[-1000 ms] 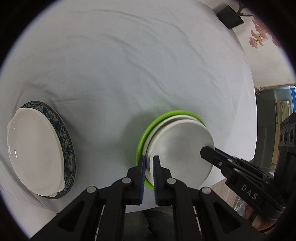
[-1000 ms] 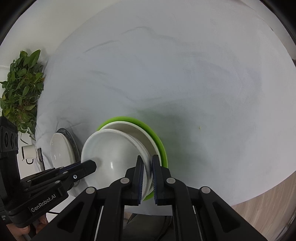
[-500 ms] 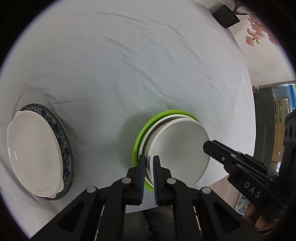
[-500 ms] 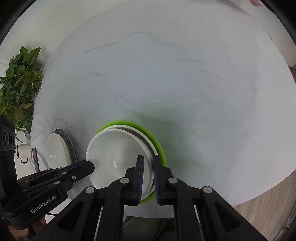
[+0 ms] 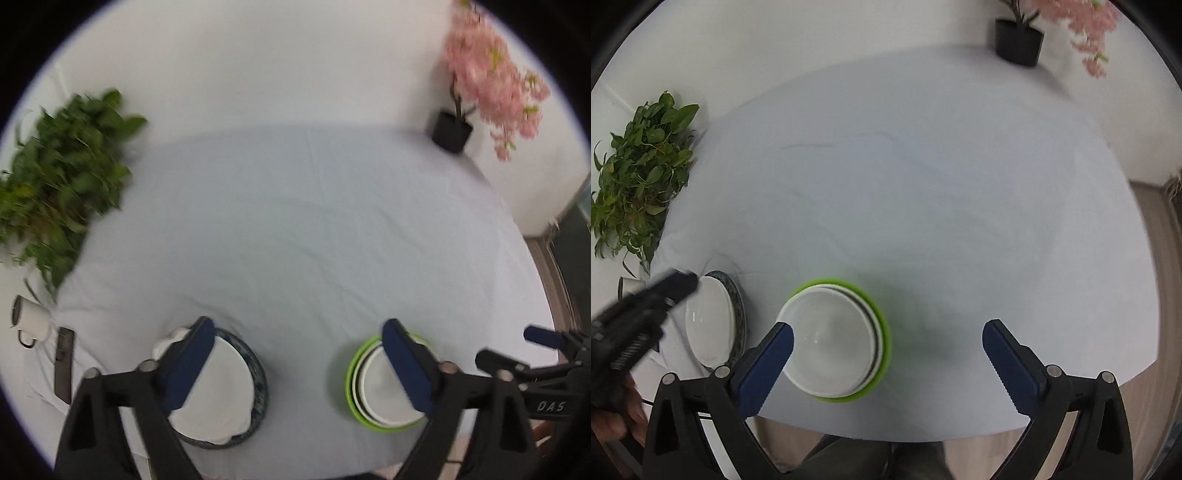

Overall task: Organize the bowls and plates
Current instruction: 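Move both open tools back to the green bowl stack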

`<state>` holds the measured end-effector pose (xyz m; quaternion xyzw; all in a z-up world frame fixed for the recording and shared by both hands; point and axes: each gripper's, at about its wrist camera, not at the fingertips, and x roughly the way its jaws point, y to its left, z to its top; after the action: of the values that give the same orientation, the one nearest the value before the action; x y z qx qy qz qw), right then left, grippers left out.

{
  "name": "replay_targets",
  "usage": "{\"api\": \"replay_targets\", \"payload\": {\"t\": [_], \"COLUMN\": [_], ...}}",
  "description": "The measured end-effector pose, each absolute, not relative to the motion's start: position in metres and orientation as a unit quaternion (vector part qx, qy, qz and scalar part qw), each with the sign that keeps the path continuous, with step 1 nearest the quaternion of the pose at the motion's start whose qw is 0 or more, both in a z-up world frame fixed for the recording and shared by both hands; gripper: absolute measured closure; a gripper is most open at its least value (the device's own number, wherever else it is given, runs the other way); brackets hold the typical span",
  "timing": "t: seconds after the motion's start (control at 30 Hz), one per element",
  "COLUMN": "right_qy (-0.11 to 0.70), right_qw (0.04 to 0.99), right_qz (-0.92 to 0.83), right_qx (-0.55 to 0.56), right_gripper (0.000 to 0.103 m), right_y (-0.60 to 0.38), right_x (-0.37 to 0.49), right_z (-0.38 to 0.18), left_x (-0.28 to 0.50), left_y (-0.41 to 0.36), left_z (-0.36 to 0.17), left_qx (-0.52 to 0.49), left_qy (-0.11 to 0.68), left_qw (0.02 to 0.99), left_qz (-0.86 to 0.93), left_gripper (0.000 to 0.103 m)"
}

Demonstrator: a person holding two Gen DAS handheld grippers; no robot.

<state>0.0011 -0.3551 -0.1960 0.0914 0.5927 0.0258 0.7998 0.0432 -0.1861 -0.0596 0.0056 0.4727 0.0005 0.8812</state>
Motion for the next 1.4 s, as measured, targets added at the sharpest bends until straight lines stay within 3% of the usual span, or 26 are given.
{"api": "replay_targets", "payload": {"t": [0.33,0.77,1.4], "right_qy": [0.559,0.540,0.579], "right_qw": [0.825,0.836,0.811], "right_qz": [0.069,0.083,0.077], "right_qx": [0.053,0.057,0.024], "right_gripper": [0.000,0.000,0.000], "right_y": [-0.352,-0.340,-0.311], "right_x": [-0.037,-0.096,-0.057], "right_z": [-0.139,-0.118,-0.137], "left_x": [0.001,-0.026,0.014], "left_y": [-0.200,-0.199,-0.160], "left_z": [-0.035,-0.020,-0.074], "left_qx": [-0.035,-0.046,-0.133], "left_qy": [0.480,0.468,0.541], "left_qw": [0.876,0.882,0.818], "left_qz": [-0.032,-0.037,-0.141], "left_gripper": [0.010,0.011,0.011]}}
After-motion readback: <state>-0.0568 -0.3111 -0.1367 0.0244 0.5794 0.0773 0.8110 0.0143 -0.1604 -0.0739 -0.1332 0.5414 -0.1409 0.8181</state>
